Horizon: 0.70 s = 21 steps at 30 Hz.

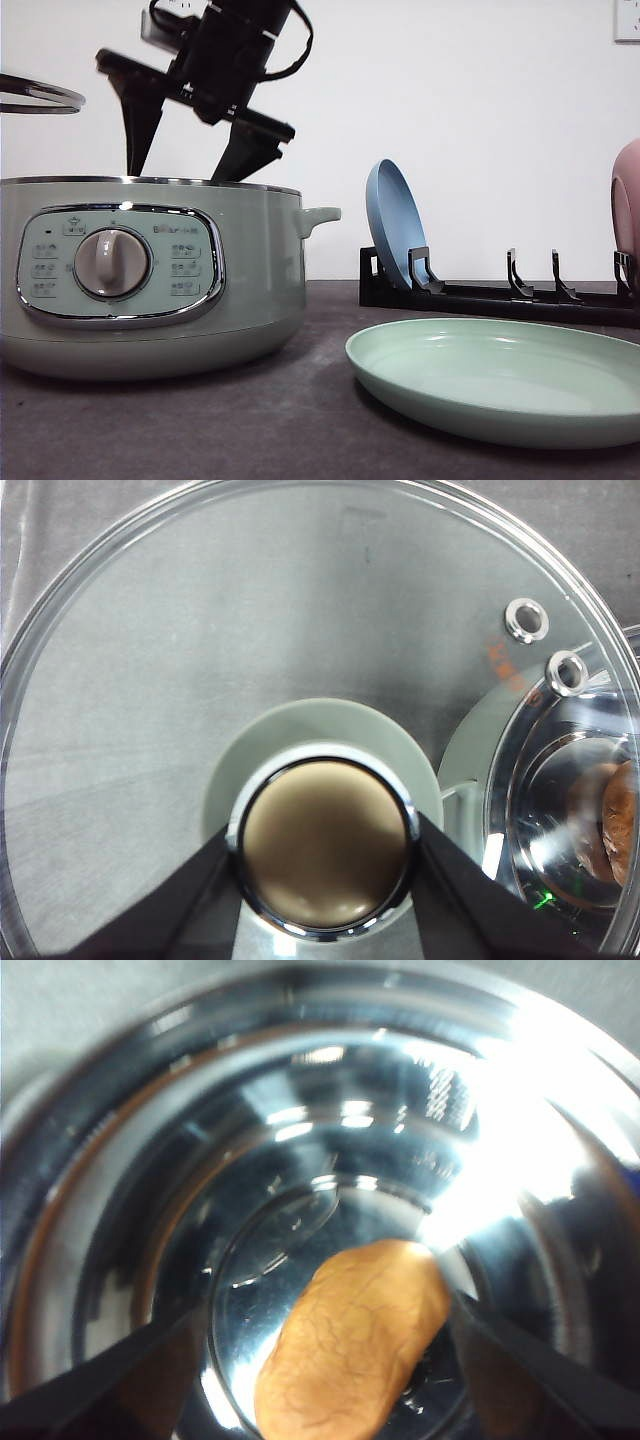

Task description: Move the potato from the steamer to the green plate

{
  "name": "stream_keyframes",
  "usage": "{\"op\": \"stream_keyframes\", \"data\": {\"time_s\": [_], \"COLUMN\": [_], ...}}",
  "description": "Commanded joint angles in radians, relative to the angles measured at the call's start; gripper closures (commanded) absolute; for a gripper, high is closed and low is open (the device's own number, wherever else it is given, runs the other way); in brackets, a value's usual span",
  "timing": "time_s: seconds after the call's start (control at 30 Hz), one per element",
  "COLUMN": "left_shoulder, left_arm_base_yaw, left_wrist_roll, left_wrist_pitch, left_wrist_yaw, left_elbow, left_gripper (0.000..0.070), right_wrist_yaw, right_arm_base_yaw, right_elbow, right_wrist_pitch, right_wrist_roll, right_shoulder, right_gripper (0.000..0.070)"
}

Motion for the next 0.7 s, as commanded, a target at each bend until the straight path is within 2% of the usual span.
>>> {"op": "stream_keyframes", "data": {"time_s": [0.0,0.4,0.67], "left_shoulder": [-0.008,-0.008,-0.008], "left_arm_base_yaw": [0.004,0.004,0.003], "left_wrist_roll": [0.009,0.009,0.009], "left_wrist_pitch": [0.033,0.031,0.032], "left_wrist_yaw": [0.001,0.001,0.001], "left_elbow": [0.04,0.04,0.04], "left_gripper": [0.07,0.07,0.07], "right_wrist_yaw": [0.015,0.09,0.098], "right_arm_base_yaw": [0.017,0.032,0.033], "right_elbow": [0.03,0.029,0.029], "right_wrist_pitch": [0.011,0.0,-0.022], "right_wrist_roll": [0.021,0.029,0.028], "right_shoulder": [0.04,0.1,0.123], "right_gripper": [0.021,0.021,0.021]}}
